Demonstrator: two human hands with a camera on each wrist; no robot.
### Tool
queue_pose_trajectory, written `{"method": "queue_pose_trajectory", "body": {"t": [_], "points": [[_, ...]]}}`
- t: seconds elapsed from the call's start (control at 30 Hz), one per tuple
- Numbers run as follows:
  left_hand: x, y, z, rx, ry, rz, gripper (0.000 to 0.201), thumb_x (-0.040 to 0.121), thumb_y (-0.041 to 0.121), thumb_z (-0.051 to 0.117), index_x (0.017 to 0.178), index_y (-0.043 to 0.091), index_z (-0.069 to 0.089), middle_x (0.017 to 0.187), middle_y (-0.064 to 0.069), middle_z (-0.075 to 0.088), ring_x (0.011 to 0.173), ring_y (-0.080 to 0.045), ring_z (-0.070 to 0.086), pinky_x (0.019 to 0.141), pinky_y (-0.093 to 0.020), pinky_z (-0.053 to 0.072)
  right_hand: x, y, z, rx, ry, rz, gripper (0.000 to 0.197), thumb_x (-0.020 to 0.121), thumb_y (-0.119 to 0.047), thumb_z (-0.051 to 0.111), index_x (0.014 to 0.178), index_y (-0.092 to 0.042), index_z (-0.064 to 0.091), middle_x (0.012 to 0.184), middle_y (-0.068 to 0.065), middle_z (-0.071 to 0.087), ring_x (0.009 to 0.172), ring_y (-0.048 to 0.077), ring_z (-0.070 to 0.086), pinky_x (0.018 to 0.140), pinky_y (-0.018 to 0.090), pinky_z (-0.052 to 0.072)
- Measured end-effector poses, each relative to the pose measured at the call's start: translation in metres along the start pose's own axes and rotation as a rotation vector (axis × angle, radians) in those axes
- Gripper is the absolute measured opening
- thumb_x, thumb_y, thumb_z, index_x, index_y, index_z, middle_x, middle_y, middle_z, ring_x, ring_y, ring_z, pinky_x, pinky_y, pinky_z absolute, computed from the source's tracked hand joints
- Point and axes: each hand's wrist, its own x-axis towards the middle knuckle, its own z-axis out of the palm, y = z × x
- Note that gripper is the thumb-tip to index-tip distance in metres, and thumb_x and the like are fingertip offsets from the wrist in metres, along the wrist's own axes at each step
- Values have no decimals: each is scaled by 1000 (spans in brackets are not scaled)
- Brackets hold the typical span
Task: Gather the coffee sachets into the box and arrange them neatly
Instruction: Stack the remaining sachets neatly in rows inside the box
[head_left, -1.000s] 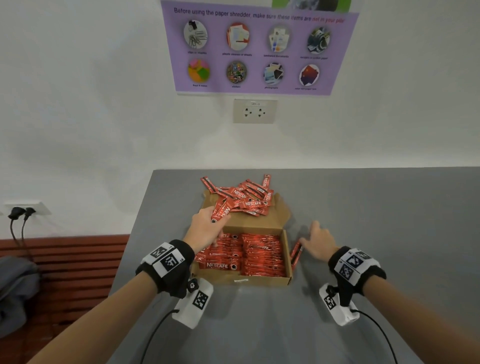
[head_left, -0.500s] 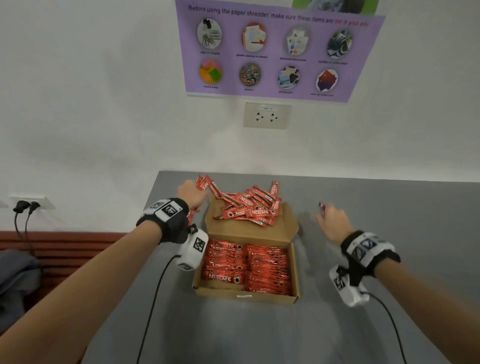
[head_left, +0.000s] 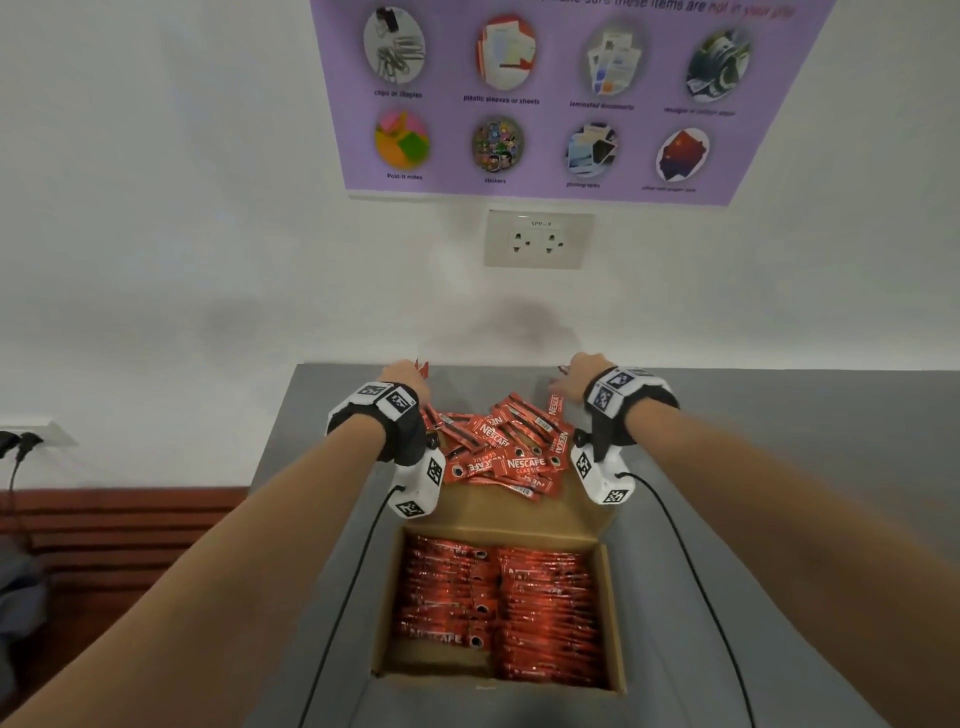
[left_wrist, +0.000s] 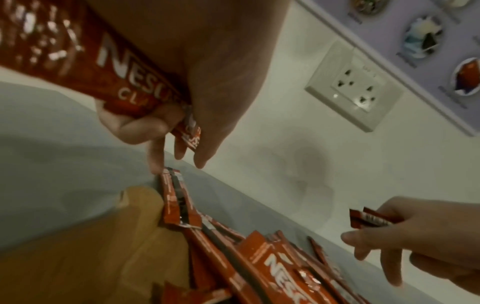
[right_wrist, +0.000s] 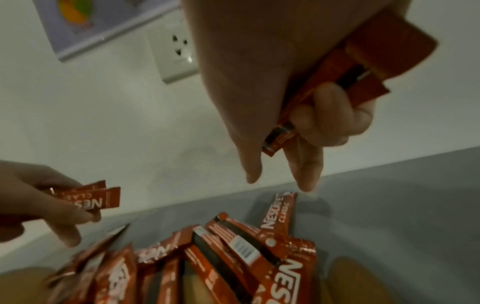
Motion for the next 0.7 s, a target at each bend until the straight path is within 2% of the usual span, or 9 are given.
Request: {"method": "queue_pose_trajectory", "body": {"t": [0.1, 0.2, 0.27, 0.37, 0.43, 0.5, 0.6, 0.63, 0.7], "points": [[14, -2, 4, 2, -6, -7, 28, 92, 18, 54, 113, 0, 56, 115, -18, 62, 103, -33, 60, 76, -32, 46, 16, 1, 11, -34, -52, 29, 40, 89, -42, 57, 67, -10, 46, 63, 3, 51, 72, 23, 57, 52, 27, 42], [22, -3, 10, -12, -36, -15, 41, 88, 28, 61, 119, 4, 51, 119, -16, 60, 106, -31, 59, 81, -34, 47, 23, 3, 17, -112, -110, 18, 35, 93, -42, 51, 79, -10, 54, 77, 3, 54, 77, 21, 54, 65, 29, 46], [26, -3, 15, -10, -54, -20, 44, 87, 24, 63, 123, 4, 47, 122, -15, 58, 108, -32, 58, 80, -34, 46, 28, 4, 19, -147, -134, -2, 30, 93, -40, 50, 83, -12, 56, 87, 2, 53, 81, 19, 52, 75, 31, 46], [29, -4, 18, -25, -15, -32, 41, 87, 12, 61, 123, 2, 43, 122, -20, 56, 109, -35, 57, 82, -36, 47, 33, 0, 21, -140, -150, -15, 30, 91, -31, 54, 66, -16, 46, 81, 4, 56, 77, 21, 54, 62, 27, 43], [29, -3, 17, -39, 8, -55, 42, 88, 9, 59, 124, -1, 40, 124, -21, 54, 111, -35, 56, 85, -37, 47, 34, -4, 22, -96, -138, -34, 27, 91, -25, 51, 66, -16, 45, 73, 3, 55, 72, 22, 55, 52, 24, 38], [29, -4, 15, -35, 5, -54, 36, 90, 8, 54, 122, -5, 44, 121, -21, 57, 109, -34, 58, 84, -35, 49, 32, -8, 23, -49, -98, -52, 23, 94, -20, 45, 73, -10, 51, 68, 3, 51, 68, 22, 54, 48, 23, 37], [30, -6, 10, -50, -55, 4, 21, 91, 13, 49, 101, -2, 58, 100, -18, 64, 89, -31, 63, 67, -32, 49, 26, -12, 25, 29, -60, -81, 15, 94, -15, 43, 102, -5, 50, 80, 6, 53, 77, 24, 53, 58, 29, 42], [28, -7, 8, -66, -54, 30, 17, 91, 16, 48, 92, 1, 57, 90, -16, 62, 79, -29, 60, 58, -29, 46, 25, -13, 25, 41, -59, -90, 13, 94, -14, 43, 103, -5, 48, 85, 8, 53, 78, 24, 53, 62, 30, 43], [23, -5, 2, -87, -7, 82, 13, 90, 18, 49, 85, 6, 51, 78, -10, 56, 71, -26, 54, 52, -26, 39, 23, -14, 26, 39, -74, -103, 15, 95, -14, 42, 87, -5, 51, 83, 8, 54, 73, 22, 53, 58, 28, 42]]}}
